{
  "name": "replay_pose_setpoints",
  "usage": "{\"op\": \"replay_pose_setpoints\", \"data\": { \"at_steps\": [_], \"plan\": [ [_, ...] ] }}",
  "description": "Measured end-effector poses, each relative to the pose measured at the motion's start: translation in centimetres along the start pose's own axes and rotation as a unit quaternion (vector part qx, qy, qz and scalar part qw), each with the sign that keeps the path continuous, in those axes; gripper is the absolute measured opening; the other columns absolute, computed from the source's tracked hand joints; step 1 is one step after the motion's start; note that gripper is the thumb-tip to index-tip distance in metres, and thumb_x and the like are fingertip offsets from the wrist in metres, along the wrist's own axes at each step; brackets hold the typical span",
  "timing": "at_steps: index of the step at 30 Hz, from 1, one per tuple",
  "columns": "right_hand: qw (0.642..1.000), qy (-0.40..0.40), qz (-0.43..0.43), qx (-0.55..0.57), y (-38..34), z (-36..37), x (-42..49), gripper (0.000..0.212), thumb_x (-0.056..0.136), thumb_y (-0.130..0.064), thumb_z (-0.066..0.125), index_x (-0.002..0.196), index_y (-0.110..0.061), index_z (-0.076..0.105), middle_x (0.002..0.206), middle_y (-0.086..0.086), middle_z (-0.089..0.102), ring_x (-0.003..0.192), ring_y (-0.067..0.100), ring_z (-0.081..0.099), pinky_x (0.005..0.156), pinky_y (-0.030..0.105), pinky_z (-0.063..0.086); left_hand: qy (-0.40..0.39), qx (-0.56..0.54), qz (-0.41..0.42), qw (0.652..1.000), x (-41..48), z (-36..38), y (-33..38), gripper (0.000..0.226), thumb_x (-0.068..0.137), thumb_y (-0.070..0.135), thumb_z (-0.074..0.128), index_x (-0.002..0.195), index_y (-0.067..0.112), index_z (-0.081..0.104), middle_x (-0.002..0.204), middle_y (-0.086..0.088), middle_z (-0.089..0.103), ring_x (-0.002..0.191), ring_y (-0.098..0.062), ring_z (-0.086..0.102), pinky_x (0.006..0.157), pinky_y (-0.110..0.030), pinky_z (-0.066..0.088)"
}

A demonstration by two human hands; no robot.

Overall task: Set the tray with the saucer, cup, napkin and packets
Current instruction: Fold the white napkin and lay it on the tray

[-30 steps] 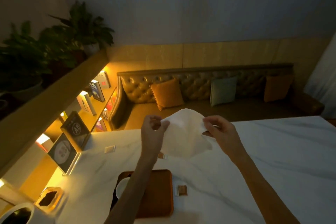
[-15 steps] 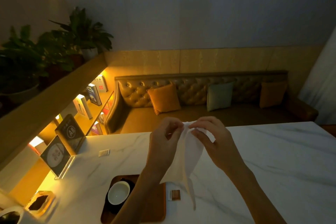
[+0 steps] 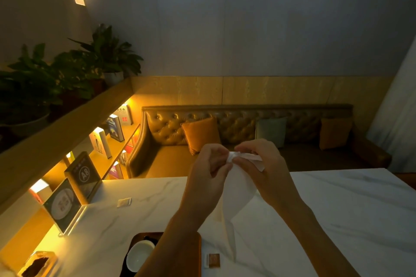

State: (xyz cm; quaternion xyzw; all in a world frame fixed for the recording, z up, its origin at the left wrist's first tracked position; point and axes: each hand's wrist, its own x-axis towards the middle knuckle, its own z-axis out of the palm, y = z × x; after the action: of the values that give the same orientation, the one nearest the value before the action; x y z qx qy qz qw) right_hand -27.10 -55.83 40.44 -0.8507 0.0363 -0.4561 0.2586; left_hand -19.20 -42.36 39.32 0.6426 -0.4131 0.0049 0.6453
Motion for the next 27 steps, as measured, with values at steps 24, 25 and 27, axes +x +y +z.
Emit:
{"op": "replay_pose_setpoints", "data": {
  "at_steps": [24,25,27],
  "plan": [
    [0.995,0.097,0.027,-0.026,1.5,-9.0,7.6,0.021,0.091,-0.040,0.048,0.111,-0.034,0.043,0.100,-0.014,0.056,0.083,-0.003,0.058,0.064,0.016,0.042,-0.086,0.040,-0.124,0.988,1.2,-0.2,-1.1,0.032,0.074,0.023,0.080,0.090,0.041,0.060,0.095,0.019,0.066,0.086,-0.002,0.065,0.068,-0.015,0.050],
    [0.994,0.105,0.027,-0.018,1.4,-9.1,7.6,0.021,0.091,-0.040,0.048,0.110,-0.034,0.043,0.098,-0.017,0.056,0.082,-0.005,0.058,0.064,0.016,0.041,-0.072,0.034,-0.125,0.989,1.2,-0.1,-1.0,0.038,0.071,0.021,0.082,0.092,0.041,0.057,0.096,0.019,0.063,0.089,-0.003,0.063,0.069,-0.016,0.050],
    [0.993,0.119,0.027,-0.002,1.3,-9.3,7.8,0.021,0.091,-0.038,0.049,0.111,-0.033,0.044,0.097,-0.025,0.054,0.081,-0.011,0.058,0.064,0.015,0.042,-0.051,-0.001,-0.137,0.989,1.4,-0.1,-0.9,0.045,0.068,0.019,0.084,0.096,0.040,0.055,0.099,0.017,0.062,0.092,-0.005,0.062,0.067,-0.017,0.054]
  ]
}}
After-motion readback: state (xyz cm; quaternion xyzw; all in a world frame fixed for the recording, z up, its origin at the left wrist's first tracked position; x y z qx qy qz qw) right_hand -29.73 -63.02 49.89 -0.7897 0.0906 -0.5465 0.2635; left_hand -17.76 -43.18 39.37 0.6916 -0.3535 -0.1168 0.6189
